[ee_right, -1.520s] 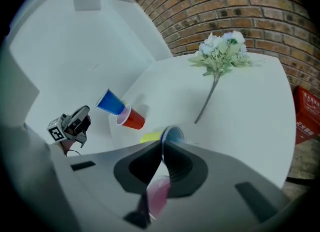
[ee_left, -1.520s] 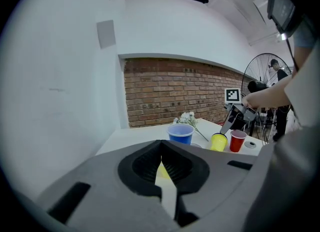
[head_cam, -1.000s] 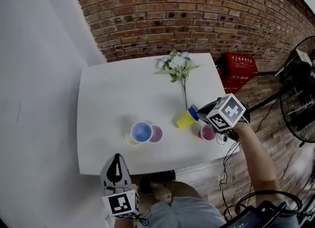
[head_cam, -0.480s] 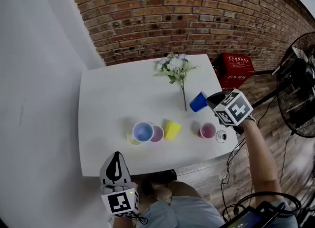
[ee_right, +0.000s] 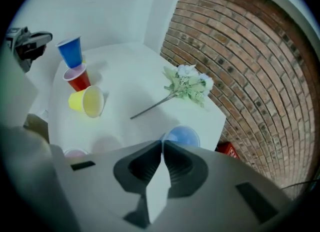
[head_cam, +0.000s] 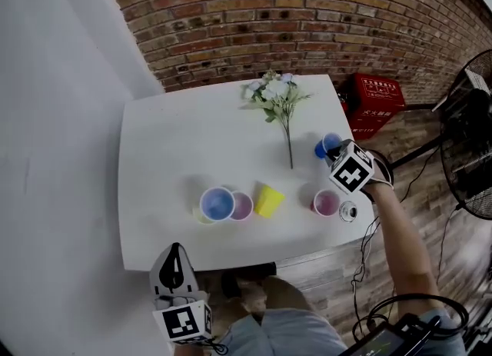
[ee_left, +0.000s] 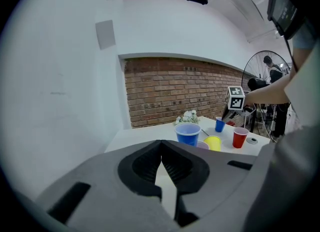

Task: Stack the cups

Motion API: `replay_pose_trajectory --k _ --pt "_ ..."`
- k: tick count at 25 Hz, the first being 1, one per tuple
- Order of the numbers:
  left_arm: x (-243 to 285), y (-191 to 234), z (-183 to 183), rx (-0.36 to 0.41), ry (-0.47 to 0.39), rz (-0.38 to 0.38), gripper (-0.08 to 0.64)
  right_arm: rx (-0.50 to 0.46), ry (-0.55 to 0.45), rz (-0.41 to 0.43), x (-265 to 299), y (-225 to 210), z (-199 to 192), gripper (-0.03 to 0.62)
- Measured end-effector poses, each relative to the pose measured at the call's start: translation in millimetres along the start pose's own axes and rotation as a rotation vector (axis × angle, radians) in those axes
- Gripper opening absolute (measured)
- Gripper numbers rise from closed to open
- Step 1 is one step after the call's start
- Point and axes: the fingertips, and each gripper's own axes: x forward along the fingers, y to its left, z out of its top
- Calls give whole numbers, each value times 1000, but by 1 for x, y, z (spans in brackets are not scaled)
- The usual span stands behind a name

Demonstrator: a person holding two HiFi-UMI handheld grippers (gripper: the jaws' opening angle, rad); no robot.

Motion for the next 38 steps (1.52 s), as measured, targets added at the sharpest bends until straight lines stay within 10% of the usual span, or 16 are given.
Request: replay_pose_trajectory --k 16,22,34,38 --pt "7 -1 5 -5 -20 -20 9 55 -129 133 -49 16 26 140" --pt "5 2 7 -15 -24 -20 9 75 -382 540 -87 96 85 143" --pt "-8 26 2 -20 -13 34 9 -121 -179 710 -38 171 84 149" --pt "-11 34 0 -24 -8 47 9 -140 -154 688 -32 171 82 33"
